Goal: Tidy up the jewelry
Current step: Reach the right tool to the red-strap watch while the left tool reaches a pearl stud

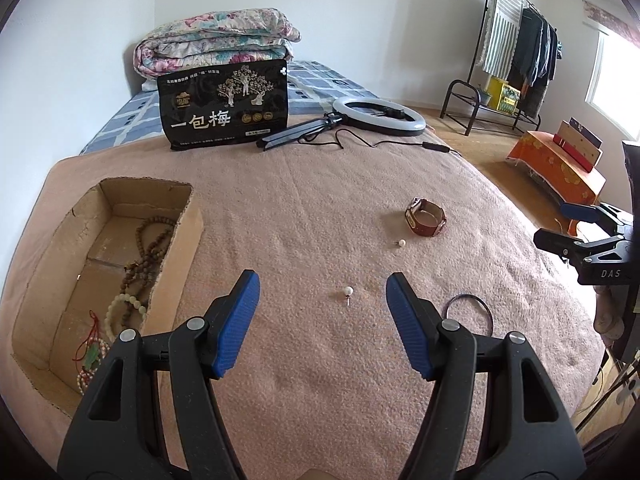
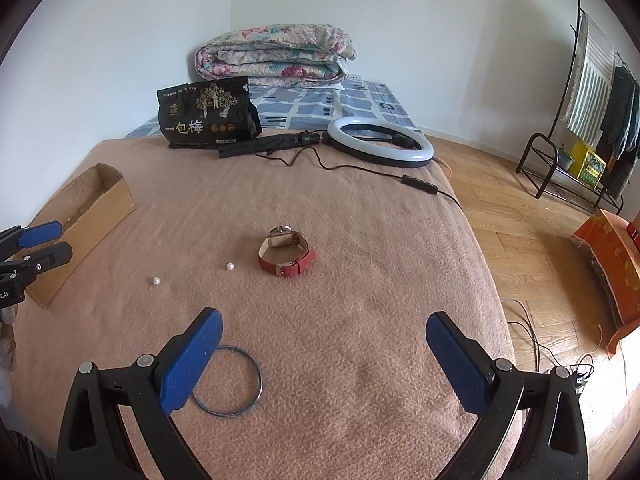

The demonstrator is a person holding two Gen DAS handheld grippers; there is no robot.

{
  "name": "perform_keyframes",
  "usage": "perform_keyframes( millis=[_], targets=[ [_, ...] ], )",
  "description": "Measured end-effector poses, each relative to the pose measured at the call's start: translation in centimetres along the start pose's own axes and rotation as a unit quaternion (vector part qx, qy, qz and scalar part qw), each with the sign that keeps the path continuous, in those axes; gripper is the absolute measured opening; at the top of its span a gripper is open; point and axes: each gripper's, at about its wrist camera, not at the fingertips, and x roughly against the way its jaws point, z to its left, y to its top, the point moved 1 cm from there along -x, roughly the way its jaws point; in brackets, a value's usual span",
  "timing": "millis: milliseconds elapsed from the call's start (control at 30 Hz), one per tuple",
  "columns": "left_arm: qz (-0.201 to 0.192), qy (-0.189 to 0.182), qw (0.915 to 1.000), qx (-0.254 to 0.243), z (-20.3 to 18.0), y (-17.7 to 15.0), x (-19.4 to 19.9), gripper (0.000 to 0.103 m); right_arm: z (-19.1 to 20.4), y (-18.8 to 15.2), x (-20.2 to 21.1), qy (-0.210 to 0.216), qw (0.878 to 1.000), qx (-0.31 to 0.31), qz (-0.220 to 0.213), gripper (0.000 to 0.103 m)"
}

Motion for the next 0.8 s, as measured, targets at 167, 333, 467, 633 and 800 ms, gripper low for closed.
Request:
perform_keyframes(
  millis=[167,333,467,633,800],
  targets=[
    [0.012,-0.005,0.9999,-0.005,-0.7,-0.1,-1.9,0.068,-0.9,0.1,-1.6,0.008,1.000,-0.014,0.009,0.103],
    [0.023,-0.012,0.9996,-0.010,-1.1,-0.4,-3.7,0.067,-1.4,0.2,-3.5,0.017,0.999,-0.027,0.018,0.103],
    [0.035,-0.018,0.9991,-0.015,-1.5,-0.6,-5.3,0.061,-1.9,0.8,-5.3,0.026,0.998,-0.041,0.025,0.102],
    [0.051,-0.027,0.9980,-0.024,-2.0,-1.1,-7.3,0.050,-2.4,1.9,-8.1,0.054,0.995,-0.071,0.045,0.096],
    [0.068,-0.034,0.9967,-0.029,-2.2,-1.4,-9.0,0.037,-2.8,3.1,-10.9,0.084,0.989,-0.099,0.068,0.088]
  ],
)
